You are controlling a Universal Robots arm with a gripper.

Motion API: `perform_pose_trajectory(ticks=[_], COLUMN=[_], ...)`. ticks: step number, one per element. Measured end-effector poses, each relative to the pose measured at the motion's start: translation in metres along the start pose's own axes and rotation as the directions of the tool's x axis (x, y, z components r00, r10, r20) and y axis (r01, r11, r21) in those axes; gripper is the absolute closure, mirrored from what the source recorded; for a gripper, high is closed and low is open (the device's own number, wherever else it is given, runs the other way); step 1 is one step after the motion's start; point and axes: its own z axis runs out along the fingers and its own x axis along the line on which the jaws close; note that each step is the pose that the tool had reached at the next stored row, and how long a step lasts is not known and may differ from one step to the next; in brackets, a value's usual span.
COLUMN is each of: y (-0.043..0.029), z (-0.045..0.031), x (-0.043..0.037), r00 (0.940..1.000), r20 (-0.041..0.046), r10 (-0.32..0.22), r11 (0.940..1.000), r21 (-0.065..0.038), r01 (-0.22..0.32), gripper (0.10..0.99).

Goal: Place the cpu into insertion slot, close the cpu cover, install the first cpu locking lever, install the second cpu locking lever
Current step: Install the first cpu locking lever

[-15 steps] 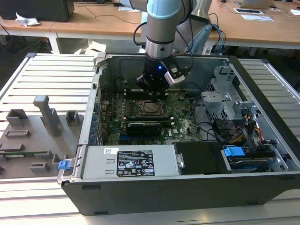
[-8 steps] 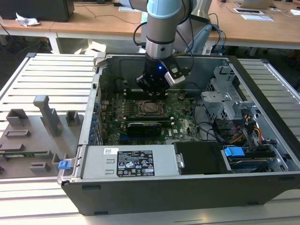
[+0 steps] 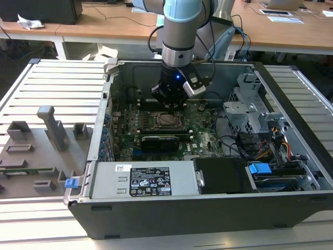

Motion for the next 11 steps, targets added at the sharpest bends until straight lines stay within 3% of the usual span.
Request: perform_pose_trajectory(ticks=[4, 5, 8, 11], y=[0.0, 0.0004, 0.0007, 0.0001], z=[-0.0017, -0.002, -0.0026, -0.0055], x=[-0.0019, -0.0024, -0.0026, -0.0024], r00=[1.0, 1.0, 1.0, 1.0], r20=[0.0, 0.0016, 0.0041, 0.0043], r10=[0.0, 0.0, 0.0, 0.0], r11=[1.0, 0.9999, 0.9989, 0.9985], r21=[-0.003, -0.017, -0.046, -0.055], r01=[0.0, 0.0, 0.0, 0.0], gripper=[0.98, 0.98, 0.98, 0.98])
